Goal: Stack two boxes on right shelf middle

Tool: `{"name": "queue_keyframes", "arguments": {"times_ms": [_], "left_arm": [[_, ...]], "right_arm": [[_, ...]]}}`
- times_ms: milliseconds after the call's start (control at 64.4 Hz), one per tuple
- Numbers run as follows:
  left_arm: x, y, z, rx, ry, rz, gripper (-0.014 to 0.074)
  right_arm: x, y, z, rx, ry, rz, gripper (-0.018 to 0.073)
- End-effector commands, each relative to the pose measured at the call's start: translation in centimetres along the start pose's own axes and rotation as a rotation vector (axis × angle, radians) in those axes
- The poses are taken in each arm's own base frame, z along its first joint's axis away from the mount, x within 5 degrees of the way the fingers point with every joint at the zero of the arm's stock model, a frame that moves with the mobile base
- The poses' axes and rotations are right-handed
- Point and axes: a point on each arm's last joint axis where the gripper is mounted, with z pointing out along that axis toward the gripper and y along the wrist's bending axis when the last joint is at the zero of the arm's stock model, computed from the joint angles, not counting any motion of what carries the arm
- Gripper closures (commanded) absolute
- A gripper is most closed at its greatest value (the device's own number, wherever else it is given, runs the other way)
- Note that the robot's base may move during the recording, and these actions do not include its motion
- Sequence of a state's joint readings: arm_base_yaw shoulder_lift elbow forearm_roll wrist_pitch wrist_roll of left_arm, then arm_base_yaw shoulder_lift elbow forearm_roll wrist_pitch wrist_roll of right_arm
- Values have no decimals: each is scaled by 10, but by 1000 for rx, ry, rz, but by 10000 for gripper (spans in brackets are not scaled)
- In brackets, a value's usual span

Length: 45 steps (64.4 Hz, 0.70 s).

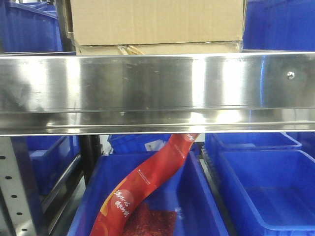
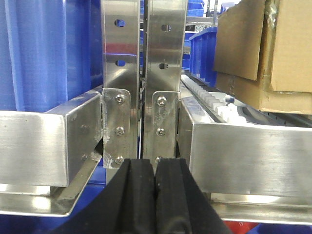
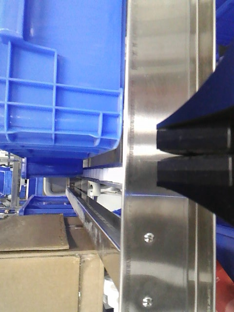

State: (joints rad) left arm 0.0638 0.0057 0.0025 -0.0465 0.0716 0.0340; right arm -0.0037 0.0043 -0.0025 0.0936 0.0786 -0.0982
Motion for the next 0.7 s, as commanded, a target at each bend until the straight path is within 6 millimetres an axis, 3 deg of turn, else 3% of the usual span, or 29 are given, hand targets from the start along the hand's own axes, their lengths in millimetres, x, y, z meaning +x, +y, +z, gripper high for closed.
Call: {"name": "queue_keyframes", "arguments": {"times_ms": [0,683], "left_arm": [[-3,0,-1,5,-23,5,708],[-3,0,-1,5,-23,5,708]], "right_arm": [[-3,-1,0,9,-42,-7,727],[-3,-1,0,9,-42,-7,727]]}}
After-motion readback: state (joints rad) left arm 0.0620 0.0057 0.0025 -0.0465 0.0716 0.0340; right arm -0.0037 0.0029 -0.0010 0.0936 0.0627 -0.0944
